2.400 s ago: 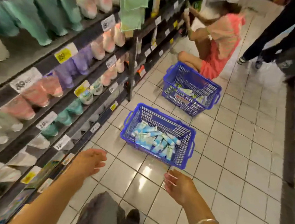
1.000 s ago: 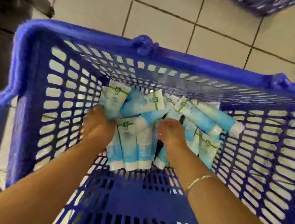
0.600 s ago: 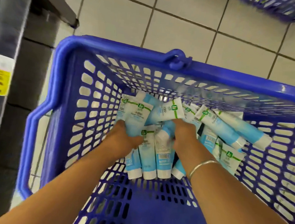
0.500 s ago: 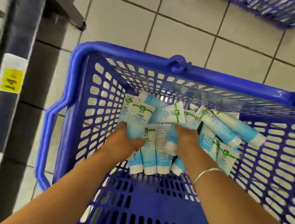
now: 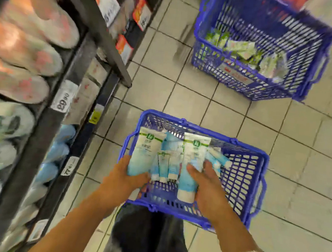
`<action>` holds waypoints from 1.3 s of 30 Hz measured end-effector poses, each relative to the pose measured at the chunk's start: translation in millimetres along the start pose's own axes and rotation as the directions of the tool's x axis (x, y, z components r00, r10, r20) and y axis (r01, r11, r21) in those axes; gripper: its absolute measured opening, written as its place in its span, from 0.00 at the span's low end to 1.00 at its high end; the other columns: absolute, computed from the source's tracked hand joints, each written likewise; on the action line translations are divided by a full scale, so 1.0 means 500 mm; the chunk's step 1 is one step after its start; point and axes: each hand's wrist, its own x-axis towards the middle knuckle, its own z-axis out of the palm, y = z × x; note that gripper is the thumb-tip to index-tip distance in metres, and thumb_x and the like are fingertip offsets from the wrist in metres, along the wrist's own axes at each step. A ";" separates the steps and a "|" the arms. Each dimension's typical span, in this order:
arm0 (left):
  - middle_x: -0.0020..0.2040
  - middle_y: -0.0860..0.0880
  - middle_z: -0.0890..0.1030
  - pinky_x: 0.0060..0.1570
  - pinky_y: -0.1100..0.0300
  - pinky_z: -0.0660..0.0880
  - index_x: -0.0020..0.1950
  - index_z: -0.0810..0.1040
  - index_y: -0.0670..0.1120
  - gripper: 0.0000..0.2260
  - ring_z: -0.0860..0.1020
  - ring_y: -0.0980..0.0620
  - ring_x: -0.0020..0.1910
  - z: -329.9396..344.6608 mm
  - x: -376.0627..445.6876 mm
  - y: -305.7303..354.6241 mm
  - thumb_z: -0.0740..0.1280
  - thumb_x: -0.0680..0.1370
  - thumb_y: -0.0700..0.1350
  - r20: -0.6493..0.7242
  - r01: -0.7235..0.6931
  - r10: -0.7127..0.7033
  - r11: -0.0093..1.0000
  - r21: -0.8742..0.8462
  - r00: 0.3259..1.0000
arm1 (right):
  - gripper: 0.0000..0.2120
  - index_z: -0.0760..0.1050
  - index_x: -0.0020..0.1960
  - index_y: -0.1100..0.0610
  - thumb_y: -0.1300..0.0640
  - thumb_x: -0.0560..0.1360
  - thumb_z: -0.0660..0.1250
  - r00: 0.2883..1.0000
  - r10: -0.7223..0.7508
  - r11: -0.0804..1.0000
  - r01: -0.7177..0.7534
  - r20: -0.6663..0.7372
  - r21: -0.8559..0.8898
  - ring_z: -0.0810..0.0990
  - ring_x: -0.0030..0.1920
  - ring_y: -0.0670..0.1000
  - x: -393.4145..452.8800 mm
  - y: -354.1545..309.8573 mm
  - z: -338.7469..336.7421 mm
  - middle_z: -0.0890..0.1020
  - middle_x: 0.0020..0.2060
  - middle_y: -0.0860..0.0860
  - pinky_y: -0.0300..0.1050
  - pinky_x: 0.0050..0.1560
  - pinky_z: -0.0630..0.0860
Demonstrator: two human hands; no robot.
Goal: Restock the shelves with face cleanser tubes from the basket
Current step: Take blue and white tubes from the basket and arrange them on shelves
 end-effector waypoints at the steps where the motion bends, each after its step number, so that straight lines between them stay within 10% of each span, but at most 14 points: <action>1: 0.30 0.51 0.78 0.25 0.70 0.70 0.45 0.71 0.50 0.12 0.75 0.61 0.23 -0.020 -0.043 0.026 0.70 0.71 0.36 -0.014 -0.020 0.020 1.000 -0.001 1.000 | 0.11 0.74 0.53 0.52 0.64 0.75 0.63 0.998 -0.040 0.999 0.040 0.046 -0.005 0.80 0.49 0.54 -0.044 -0.042 0.016 0.82 0.48 0.52 0.55 0.54 0.76; 6: 0.40 0.47 0.79 0.32 0.58 0.72 0.55 0.73 0.44 0.15 0.76 0.52 0.32 -0.108 -0.217 0.160 0.73 0.71 0.45 -0.089 -0.143 0.133 0.983 -0.112 0.987 | 0.10 0.74 0.52 0.50 0.55 0.72 0.65 0.950 -0.207 0.976 0.218 0.234 -0.020 0.82 0.31 0.47 -0.238 -0.236 0.113 0.84 0.35 0.47 0.43 0.30 0.79; 20: 0.34 0.49 0.82 0.27 0.59 0.77 0.56 0.74 0.46 0.19 0.79 0.53 0.29 -0.172 -0.702 0.258 0.67 0.66 0.49 -0.455 -0.499 0.228 0.553 -0.667 0.861 | 0.04 0.74 0.49 0.53 0.58 0.77 0.62 0.657 -0.364 0.843 0.534 0.661 -0.067 0.78 0.25 0.46 -0.647 -0.390 0.311 0.80 0.29 0.49 0.39 0.25 0.75; 29: 0.35 0.51 0.82 0.24 0.63 0.73 0.58 0.74 0.50 0.10 0.78 0.56 0.28 -0.145 -0.979 0.059 0.64 0.76 0.43 -0.830 -0.732 -0.018 0.461 -0.501 0.557 | 0.06 0.73 0.52 0.54 0.55 0.76 0.63 0.414 -0.103 0.820 0.549 0.904 -0.158 0.79 0.27 0.47 -0.857 -0.243 0.362 0.82 0.30 0.49 0.40 0.25 0.76; 39: 0.34 0.49 0.82 0.27 0.61 0.75 0.56 0.74 0.48 0.09 0.78 0.55 0.29 -0.119 -1.255 -0.150 0.63 0.77 0.44 -0.943 -0.889 -0.173 0.320 -0.328 0.285 | 0.10 0.73 0.54 0.56 0.53 0.75 0.64 0.149 0.117 0.756 0.628 0.982 -0.185 0.80 0.29 0.49 -1.129 -0.041 0.410 0.81 0.36 0.54 0.41 0.26 0.75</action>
